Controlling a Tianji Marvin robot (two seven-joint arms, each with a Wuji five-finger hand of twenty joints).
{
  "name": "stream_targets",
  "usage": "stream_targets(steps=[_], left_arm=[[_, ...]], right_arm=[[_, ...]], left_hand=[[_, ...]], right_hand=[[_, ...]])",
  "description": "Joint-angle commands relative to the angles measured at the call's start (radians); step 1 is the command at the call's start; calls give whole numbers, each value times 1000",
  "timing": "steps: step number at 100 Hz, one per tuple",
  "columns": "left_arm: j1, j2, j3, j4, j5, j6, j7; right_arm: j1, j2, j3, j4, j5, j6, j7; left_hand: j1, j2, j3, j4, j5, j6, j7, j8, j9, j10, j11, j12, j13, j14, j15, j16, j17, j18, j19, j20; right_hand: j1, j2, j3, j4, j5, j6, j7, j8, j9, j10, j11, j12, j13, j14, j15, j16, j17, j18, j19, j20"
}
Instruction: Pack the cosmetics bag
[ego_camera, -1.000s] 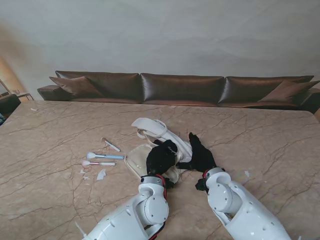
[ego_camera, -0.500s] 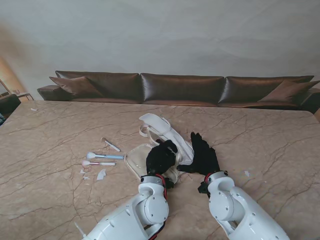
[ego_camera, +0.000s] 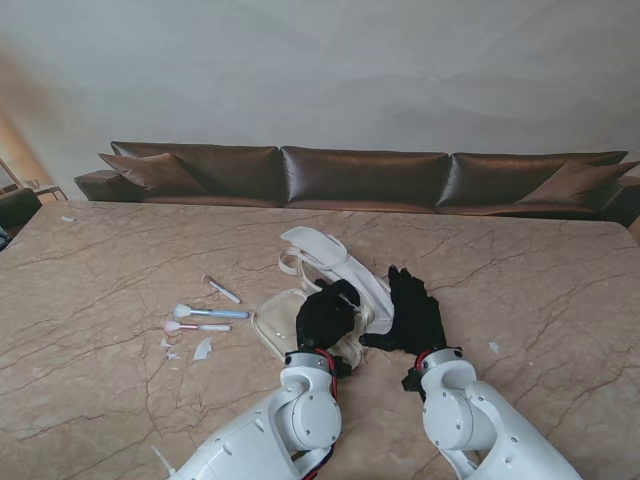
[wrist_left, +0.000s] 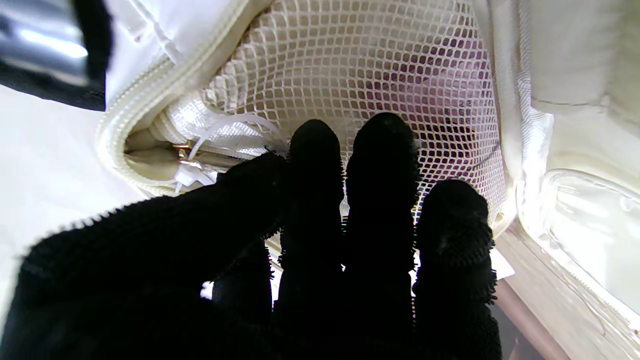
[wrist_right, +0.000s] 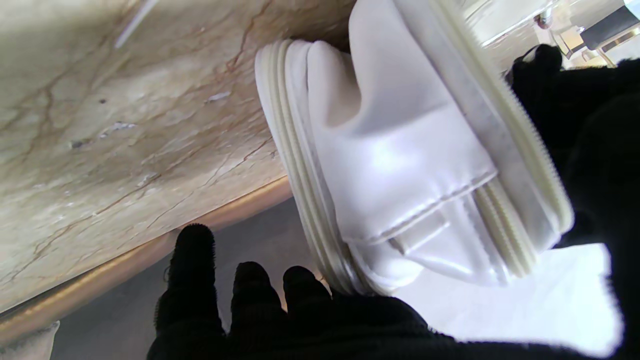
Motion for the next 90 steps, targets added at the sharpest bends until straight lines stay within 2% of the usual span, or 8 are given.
stream_targets(steps=[1, 30, 46, 48, 56, 60, 67, 90], left_arm=[[5, -15, 6, -12, 1, -10, 2], [12, -12, 10, -20, 5, -20, -5], [10, -10, 12, -18, 3, -17, -16], [10, -9, 12, -19, 4, -16, -17], [10, -4, 11, -22, 12, -9, -22], [9, -2, 10, -22, 14, -6, -23], [9, 2, 7, -24, 19, 2, -26], [7, 14, -8, -29, 35, 36, -26]], right_arm=[[7, -12, -25, 19, 2, 9, -14], [88, -40, -114, 131, 7, 55, -118], [127, -55, -151, 193, -12, 54, -196], [131, -57, -154, 201, -14, 53, -208], [144, -65, -161, 225, -25, 50, -257], [149, -69, -161, 235, -27, 46, -282], [151, -72, -158, 238, -30, 43, -295], [140, -63, -124, 215, -16, -7, -261]], left_hand=[[-30, -40, 7, -6, 35, -17, 22, 0, 46, -72, 26, -6, 32, -12, 18, -6, 13, 15, 56, 3], [-29, -40, 13, -6, 44, -11, 17, -3, 51, -66, 31, -9, 38, -11, 23, -7, 17, 20, 63, 3], [-25, -33, 7, -9, 40, -17, 19, 9, 48, -70, 37, -7, 39, -10, 25, -8, 16, 17, 66, 2], [-24, -33, 6, -9, 41, -18, 20, 12, 48, -71, 38, -7, 39, -10, 25, -8, 17, 16, 67, 2], [-30, -29, 5, -9, 36, -33, 20, 26, 45, -81, 42, -5, 37, -15, 26, -8, 18, 11, 70, 1], [-30, -25, 2, -9, 32, -38, 20, 34, 43, -85, 44, -3, 36, -17, 28, -7, 17, 8, 71, 1], [-31, -25, 2, -8, 31, -40, 21, 39, 43, -87, 46, -2, 36, -18, 29, -7, 17, 7, 73, 1], [-38, -31, 9, -2, 34, -42, 17, 44, 46, -89, 54, -2, 39, -18, 41, -3, 23, 6, 83, 0]], right_hand=[[-2, 9, 1, -2, 19, -5, 6, -12, -49, 12, -26, -17, -34, 21, -21, -6, -15, 11, -20, -6], [19, 64, -42, 5, 17, -36, 6, -12, -48, -18, -26, -17, -14, 15, 51, 21, 1, -2, 5, -13], [184, 253, -237, 79, 11, -77, 47, 27, -29, -96, 34, 105, 31, -55, 166, 74, 30, -57, 96, 21], [209, 268, -241, 94, 7, -87, 68, 59, -21, -106, 74, 148, 46, -63, 187, 85, 41, -61, 116, 31], [251, 279, -143, 119, -32, -129, 131, 560, 12, -138, 340, 200, 127, -85, 284, 121, 102, -72, 208, 58], [270, 267, -69, 124, 17, -170, 227, 643, 16, -168, 531, 273, 189, -98, 335, 140, 142, -74, 259, 72], [300, 278, 20, 127, 81, -230, 378, 618, 55, -203, 750, 341, 307, -108, 408, 165, 237, -78, 351, 72], [423, 377, 60, 126, 198, -375, 727, 517, 362, -285, 750, 363, 620, -129, 458, 187, 472, -107, 513, 31]])
